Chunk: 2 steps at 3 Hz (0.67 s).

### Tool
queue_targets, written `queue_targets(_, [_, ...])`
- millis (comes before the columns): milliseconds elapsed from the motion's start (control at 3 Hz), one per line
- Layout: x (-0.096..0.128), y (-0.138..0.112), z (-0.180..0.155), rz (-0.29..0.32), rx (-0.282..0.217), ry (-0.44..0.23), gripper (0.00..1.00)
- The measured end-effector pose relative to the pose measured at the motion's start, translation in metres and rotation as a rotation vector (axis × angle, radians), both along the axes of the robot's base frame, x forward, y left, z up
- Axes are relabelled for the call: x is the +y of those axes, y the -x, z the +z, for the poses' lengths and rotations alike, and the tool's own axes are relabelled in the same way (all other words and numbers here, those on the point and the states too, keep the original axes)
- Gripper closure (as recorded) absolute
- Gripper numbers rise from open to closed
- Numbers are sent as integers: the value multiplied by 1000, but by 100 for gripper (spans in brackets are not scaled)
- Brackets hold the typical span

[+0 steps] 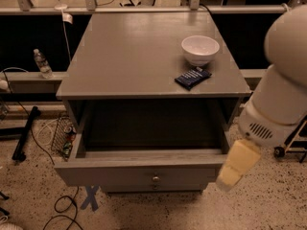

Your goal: Close top drawer

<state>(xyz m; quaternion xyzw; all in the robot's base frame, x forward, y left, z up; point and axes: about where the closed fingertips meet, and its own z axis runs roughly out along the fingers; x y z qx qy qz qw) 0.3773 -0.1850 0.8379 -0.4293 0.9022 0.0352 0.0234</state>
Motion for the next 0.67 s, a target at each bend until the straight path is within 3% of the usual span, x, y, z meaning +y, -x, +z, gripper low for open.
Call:
queue_targets(333, [15,14,-55,-95,101,23,0])
queue_targets(667, [14,18,-58,-130,107,30,0])
